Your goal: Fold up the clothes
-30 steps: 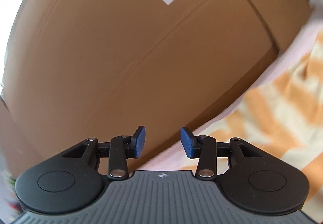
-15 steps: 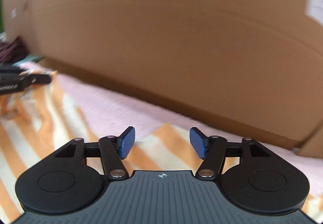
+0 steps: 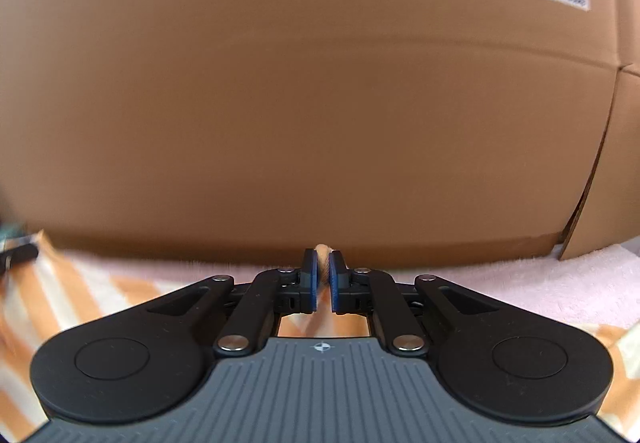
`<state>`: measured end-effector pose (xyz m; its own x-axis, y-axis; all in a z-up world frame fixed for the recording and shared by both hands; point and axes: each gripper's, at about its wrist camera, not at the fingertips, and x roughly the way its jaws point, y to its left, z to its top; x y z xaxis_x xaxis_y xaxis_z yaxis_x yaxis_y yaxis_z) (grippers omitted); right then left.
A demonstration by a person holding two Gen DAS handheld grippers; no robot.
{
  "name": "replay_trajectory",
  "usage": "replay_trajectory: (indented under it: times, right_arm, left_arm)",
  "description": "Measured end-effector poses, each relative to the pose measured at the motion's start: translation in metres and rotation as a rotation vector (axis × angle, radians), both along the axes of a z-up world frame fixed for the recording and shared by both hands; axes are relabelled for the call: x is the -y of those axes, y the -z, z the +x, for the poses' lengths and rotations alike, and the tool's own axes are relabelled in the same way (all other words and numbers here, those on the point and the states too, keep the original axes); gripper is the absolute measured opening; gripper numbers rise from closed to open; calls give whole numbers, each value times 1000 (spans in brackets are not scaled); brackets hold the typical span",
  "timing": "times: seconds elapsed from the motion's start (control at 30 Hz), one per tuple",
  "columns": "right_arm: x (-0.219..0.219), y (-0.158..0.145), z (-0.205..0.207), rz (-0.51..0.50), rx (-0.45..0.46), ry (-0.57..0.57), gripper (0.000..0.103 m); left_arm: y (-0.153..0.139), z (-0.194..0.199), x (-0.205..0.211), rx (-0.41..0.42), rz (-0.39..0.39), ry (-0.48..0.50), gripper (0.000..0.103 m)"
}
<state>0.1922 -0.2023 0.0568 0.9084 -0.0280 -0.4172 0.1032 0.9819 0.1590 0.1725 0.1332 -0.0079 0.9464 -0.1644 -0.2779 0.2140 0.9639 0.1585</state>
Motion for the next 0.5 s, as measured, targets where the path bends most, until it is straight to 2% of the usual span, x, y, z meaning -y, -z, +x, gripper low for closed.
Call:
replay_trajectory:
  times: [0.03,0.1,0.13,0.2,0.23,0.33,0.4,0.43,0.5]
  right_arm:
    - [-2,3,4,2,-9,7,6]
    - [-7,15,18,-24,-102,15,7]
    - [-4,19,24,-3,-148,25,9]
    - [11,22,23,87,-152,45,14]
    - [21,23,19,147,-140,56,15]
    - [41,28,9,282,-99,97,15]
    - [51,26,-5,315,-51,177,18]
    - [55,25,-12,328,-27,211,27]
    - [62,21,-25,352,14,222,30]
  left_arm:
    - [2,5,5,-23,31,-3,8]
    - [7,20,11,-118,68,-5,11]
    - [10,29,9,-173,53,-3,15]
    - [14,44,2,-273,1,6,17]
    - [15,48,1,-298,-14,9,16]
    - [16,45,4,-290,4,4,19]
    - [16,45,2,-291,-10,-5,23]
    - [15,45,0,-289,-20,-15,30]
    - [13,44,-4,-262,-32,-42,32]
